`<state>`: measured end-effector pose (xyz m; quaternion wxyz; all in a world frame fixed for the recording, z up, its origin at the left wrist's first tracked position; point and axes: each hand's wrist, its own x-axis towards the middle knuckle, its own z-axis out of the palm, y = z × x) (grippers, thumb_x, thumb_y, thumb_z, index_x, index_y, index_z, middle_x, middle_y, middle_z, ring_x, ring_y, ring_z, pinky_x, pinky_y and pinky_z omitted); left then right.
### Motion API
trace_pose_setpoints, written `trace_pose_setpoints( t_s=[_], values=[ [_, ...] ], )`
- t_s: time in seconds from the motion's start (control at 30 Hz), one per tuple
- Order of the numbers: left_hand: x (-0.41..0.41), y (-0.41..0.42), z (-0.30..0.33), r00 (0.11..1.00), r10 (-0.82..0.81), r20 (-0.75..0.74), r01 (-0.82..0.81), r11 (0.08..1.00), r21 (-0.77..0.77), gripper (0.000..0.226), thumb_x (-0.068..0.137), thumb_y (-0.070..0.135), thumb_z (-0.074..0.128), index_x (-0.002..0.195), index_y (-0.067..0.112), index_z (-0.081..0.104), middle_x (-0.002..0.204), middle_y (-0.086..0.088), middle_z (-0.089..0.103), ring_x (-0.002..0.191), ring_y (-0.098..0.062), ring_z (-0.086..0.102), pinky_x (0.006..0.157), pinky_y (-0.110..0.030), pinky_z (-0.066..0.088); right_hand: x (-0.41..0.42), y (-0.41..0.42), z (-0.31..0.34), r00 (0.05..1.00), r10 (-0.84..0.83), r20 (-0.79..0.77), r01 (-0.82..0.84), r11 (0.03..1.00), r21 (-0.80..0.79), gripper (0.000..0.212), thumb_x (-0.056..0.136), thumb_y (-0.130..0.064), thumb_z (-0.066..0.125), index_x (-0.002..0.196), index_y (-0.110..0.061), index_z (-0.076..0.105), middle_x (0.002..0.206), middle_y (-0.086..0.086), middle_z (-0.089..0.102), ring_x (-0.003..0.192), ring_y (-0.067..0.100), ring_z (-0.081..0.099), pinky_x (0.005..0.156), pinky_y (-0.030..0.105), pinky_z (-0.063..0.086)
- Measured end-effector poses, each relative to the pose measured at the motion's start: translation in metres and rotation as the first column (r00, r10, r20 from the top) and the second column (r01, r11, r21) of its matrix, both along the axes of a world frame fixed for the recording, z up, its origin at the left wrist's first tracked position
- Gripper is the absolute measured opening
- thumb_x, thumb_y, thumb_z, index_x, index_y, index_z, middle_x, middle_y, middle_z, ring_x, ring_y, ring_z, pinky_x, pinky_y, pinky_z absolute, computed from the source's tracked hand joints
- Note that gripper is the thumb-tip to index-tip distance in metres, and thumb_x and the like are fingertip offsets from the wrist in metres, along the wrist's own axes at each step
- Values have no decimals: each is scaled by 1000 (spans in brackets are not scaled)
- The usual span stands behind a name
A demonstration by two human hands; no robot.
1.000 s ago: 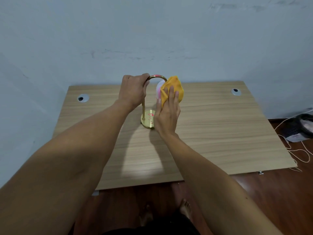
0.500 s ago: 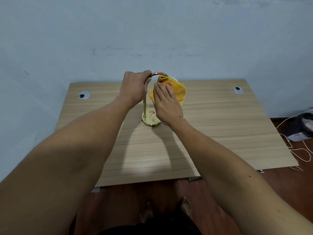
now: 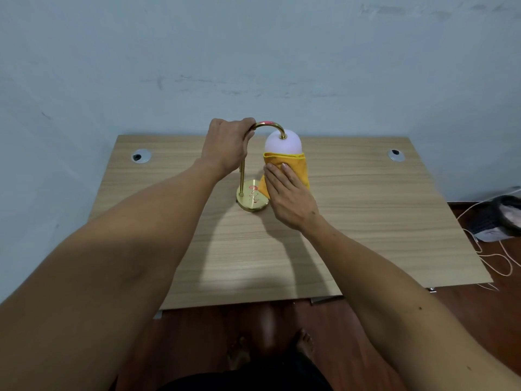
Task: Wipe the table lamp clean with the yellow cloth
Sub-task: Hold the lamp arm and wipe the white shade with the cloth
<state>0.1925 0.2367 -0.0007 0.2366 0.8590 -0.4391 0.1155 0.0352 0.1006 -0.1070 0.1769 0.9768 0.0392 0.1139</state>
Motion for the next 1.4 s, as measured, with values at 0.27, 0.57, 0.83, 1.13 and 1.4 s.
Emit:
trace_pose_setpoints(
  t_s=[0.27, 0.57, 0.83, 1.13, 1.4],
  values=[
    [0, -1, -3, 1000, 7, -7, -7, 1000, -8, 20, 102, 21, 47, 109, 11, 63, 81, -7, 71, 72, -36, 60, 80, -40, 40, -31, -22, 0, 992, -2, 128, -5, 998, 58, 46, 105, -27, 44, 143, -2, 53, 153, 12, 52, 143, 30, 46, 119, 50, 35],
    [1, -3, -5, 1000, 26, -4, -26, 1000, -8, 21, 103, 22, 46, 111, 11, 63, 84, -9, 73, 75, -39, 61, 81, -42, 41, -32, -1, 11, 954, -288, 84, 141, 679, 721, 35, 106, -26, 45, 137, -12, 56, 144, 1, 55, 114, 34, 60, 85, 44, 53],
    [0, -2, -5, 1000, 25, 4, -25, 999, -23, 20, 103, 22, 47, 110, 11, 63, 82, -9, 72, 74, -38, 60, 80, -40, 40, -12, -12, 44, 510, -842, -179, 35, -187, 982, 39, 105, -35, 38, 95, -11, 67, 97, 9, 70, 100, 33, 63, 81, 34, 46],
    [2, -4, -8, 1000, 29, 9, -29, 999, -32, 20, 102, 21, 48, 107, 12, 64, 76, -9, 69, 70, -39, 58, 76, -38, 38, 34, 7, 73, 662, -749, 34, -142, -81, 987, 41, 107, -40, 36, 126, -22, 67, 116, 2, 71, 108, 19, 64, 95, 35, 51],
    [-1, -4, -6, 999, 33, -14, -33, 998, -47, 21, 102, 21, 48, 108, 10, 65, 79, -11, 71, 73, -40, 60, 78, -43, 44, 6, 25, 14, 903, -340, 264, -93, 445, 891, 51, 109, -21, 41, 158, -8, 32, 169, 8, 21, 159, 31, 5, 129, 44, 15]
  ],
)
